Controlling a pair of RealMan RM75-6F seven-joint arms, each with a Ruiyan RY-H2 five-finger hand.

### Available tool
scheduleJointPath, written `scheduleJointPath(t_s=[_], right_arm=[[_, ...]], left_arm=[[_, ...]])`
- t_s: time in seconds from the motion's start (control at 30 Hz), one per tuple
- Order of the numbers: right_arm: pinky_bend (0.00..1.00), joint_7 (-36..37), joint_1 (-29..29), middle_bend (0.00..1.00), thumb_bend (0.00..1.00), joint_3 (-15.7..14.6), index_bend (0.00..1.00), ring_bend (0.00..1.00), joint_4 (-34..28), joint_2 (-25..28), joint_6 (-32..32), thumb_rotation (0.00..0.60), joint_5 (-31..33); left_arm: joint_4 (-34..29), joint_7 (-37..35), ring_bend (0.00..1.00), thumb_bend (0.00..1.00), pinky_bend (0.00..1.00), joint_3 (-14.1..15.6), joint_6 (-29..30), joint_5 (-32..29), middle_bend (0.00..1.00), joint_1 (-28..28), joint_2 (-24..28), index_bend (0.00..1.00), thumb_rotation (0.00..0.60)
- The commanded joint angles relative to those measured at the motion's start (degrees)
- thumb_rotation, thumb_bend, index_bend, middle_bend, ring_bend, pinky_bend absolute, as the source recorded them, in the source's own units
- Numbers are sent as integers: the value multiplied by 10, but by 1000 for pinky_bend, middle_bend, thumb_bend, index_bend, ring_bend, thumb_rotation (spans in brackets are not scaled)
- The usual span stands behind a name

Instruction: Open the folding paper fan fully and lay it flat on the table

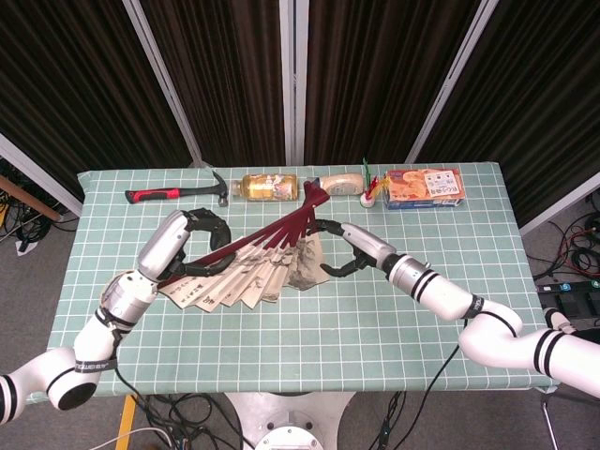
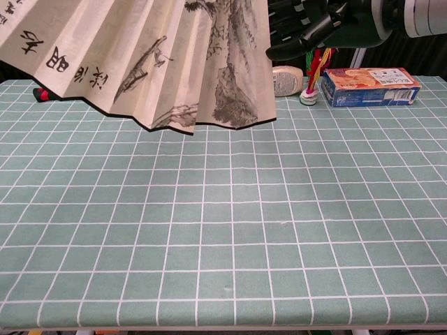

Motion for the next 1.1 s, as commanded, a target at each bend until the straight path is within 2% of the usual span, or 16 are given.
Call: scheduleJointPath(t_s=[0.03,0.23,0.43,0.67,0.97,1.1], right_arm=[[26,34,16,168,319,2,154,0,1,3,-19,600,-22],[21,72,32,173,384,-7,221,0,12,-3,-24,600,-52],[20,99,44,203,446,-18,370,3,23,-12,-15,600,-66],[20,105,52,247,570,-29,503,21,33,-14,-3,600,-68],[21,51,39,309,606,-41,637,55,36,-8,26,600,-44],[20,-7,27,339,627,-43,690,76,37,-8,54,600,-28]], left_arm=[[-3,-10,671,350,501,1,2,3,726,-1,3,618,600],[-1,-19,671,350,502,3,7,2,724,-2,3,618,600],[-1,-26,671,350,501,7,7,4,723,-3,4,618,600],[4,-21,672,350,502,14,8,8,722,-3,7,618,600],[21,-15,671,350,501,28,1,9,722,-2,8,618,600],[34,2,671,351,500,32,-1,10,722,-3,6,618,600]])
